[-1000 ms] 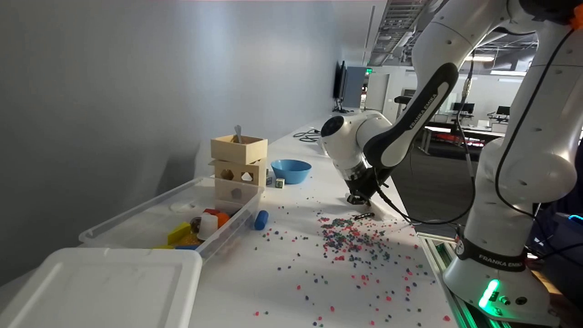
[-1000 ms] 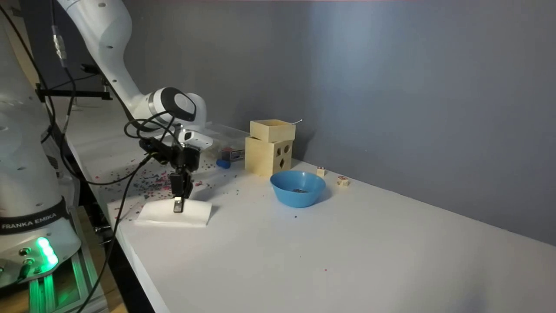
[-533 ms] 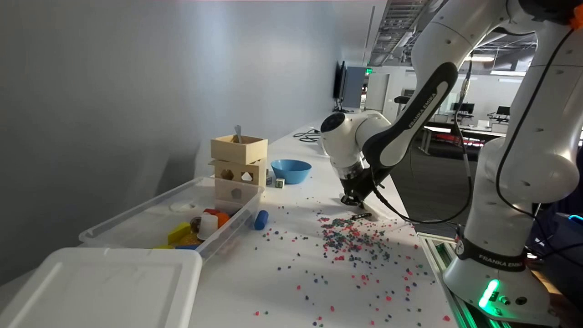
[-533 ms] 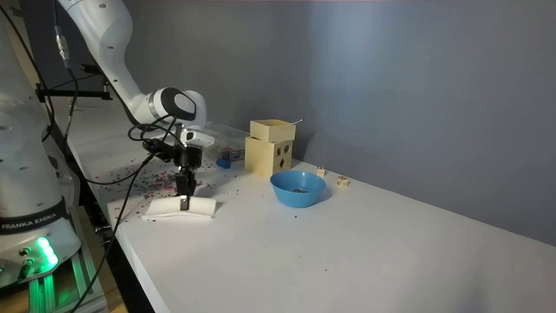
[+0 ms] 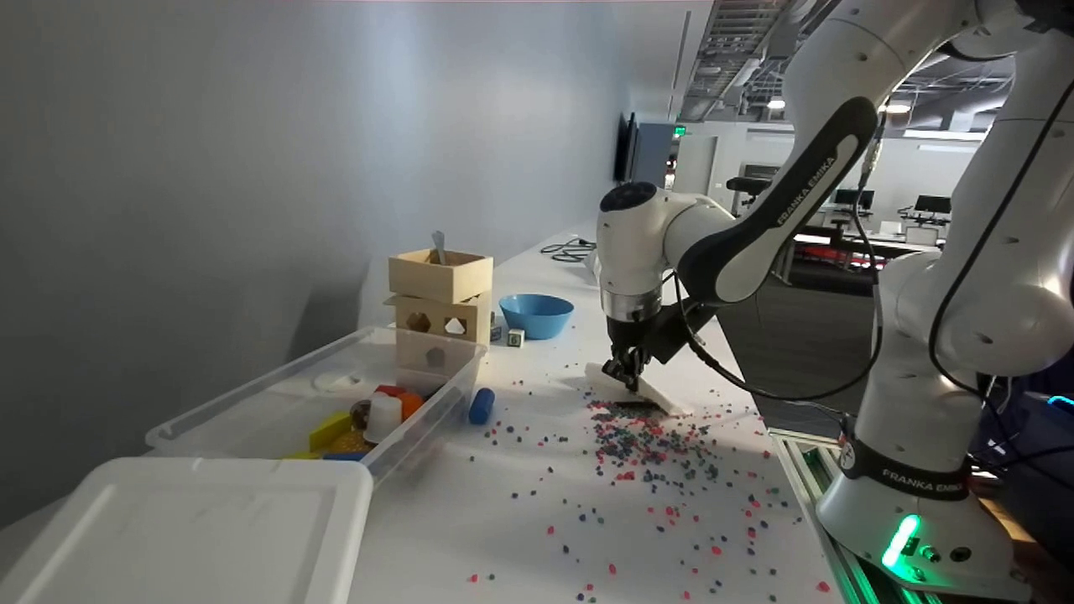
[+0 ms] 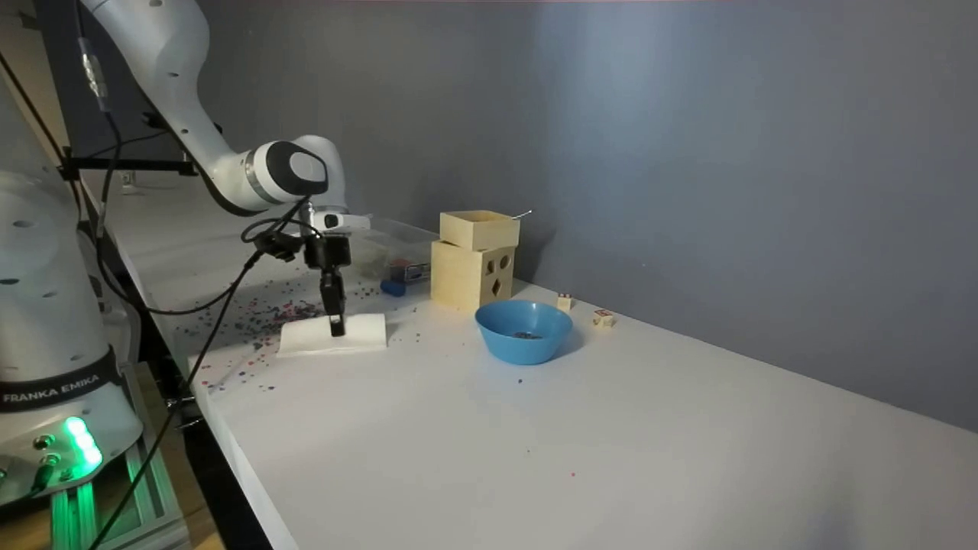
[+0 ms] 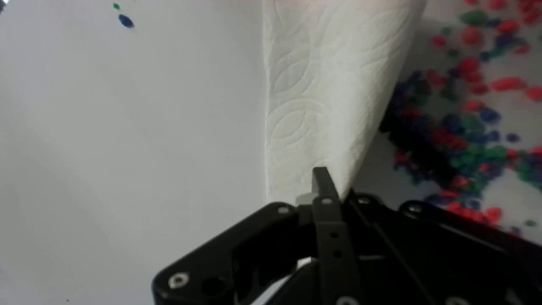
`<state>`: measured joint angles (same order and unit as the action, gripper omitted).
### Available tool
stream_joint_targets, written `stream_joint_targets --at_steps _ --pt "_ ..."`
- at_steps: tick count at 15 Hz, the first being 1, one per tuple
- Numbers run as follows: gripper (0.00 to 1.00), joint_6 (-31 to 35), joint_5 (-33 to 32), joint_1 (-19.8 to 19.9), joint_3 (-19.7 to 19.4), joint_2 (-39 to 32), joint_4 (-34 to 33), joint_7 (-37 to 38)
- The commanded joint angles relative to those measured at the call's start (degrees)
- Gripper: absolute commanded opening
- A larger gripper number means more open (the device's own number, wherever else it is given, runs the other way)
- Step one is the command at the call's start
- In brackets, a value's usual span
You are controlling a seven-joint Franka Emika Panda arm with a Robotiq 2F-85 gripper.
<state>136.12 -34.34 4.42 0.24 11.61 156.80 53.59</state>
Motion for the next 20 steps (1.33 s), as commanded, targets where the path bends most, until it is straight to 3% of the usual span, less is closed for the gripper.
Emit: stream_joint_targets --at_steps 1,4,13,20 --pt "0.0 1.62 4.48 -2.66 2.78 4.61 1.47 -3.56" --pt "0.0 -0.23 6.17 -2.81 4.34 6.39 0.67 -6.0" --pt "0.0 -11.47 0.07 5.82 3.12 18.94 -0.2 -5.9" --pt "0.0 -11.81 6.02 3.16 4.24 26.9 -1.92 -12.4"
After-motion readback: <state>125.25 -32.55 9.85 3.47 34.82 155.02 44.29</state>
